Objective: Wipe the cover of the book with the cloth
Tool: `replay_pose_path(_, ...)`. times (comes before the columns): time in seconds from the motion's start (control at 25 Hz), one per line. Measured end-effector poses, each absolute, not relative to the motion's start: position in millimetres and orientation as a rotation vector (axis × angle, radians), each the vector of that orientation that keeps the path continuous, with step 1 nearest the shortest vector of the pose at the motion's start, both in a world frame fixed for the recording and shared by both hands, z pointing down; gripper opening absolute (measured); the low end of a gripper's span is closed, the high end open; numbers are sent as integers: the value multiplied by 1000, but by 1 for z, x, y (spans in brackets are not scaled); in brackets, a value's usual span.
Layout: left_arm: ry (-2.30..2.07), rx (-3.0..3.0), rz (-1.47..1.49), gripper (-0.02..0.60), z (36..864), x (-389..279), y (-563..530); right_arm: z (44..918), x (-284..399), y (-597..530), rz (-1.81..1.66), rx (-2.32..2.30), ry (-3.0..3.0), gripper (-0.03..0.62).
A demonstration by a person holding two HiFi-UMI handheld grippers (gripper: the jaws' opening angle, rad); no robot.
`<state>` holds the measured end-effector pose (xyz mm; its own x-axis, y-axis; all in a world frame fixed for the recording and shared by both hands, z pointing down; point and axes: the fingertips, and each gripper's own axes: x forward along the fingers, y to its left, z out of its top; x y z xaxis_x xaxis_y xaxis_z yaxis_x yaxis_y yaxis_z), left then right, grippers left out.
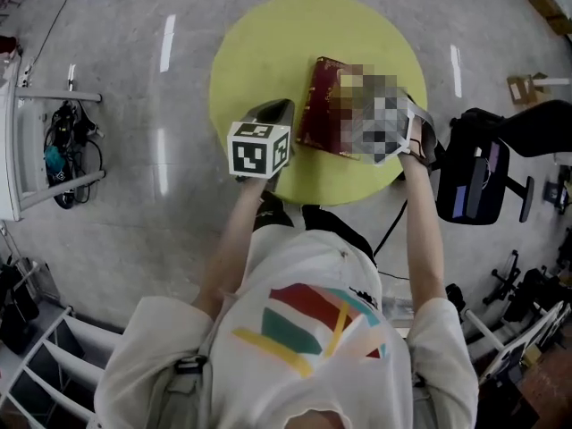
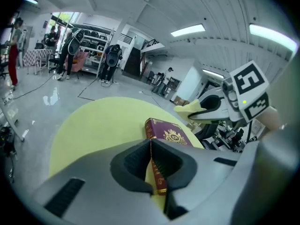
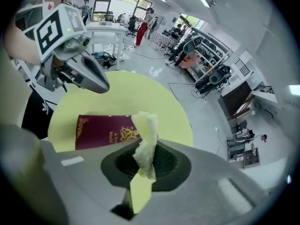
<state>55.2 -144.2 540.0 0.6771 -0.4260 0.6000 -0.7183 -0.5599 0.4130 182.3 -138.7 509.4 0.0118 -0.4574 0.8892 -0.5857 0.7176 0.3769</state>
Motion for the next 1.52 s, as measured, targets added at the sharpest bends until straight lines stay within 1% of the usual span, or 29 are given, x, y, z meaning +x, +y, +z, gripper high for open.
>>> replay_pose_path(0.32, -956, 2131, 523, 18, 546, 21, -141, 553, 182, -192, 77, 766, -1582, 29)
replay_pose_path(0.76, -1034, 2071, 511, 17, 551, -10, -134, 584, 180, -205, 65, 692, -1504, 29)
replay_pose_path(1.04, -1015, 2067, 519, 17, 556, -14, -125, 587, 157, -181, 73, 642, -1530, 29)
replay_pose_path(1.52, -992, 2097, 504, 17, 549, -13, -117, 589, 111, -106, 79, 546, -1587, 29)
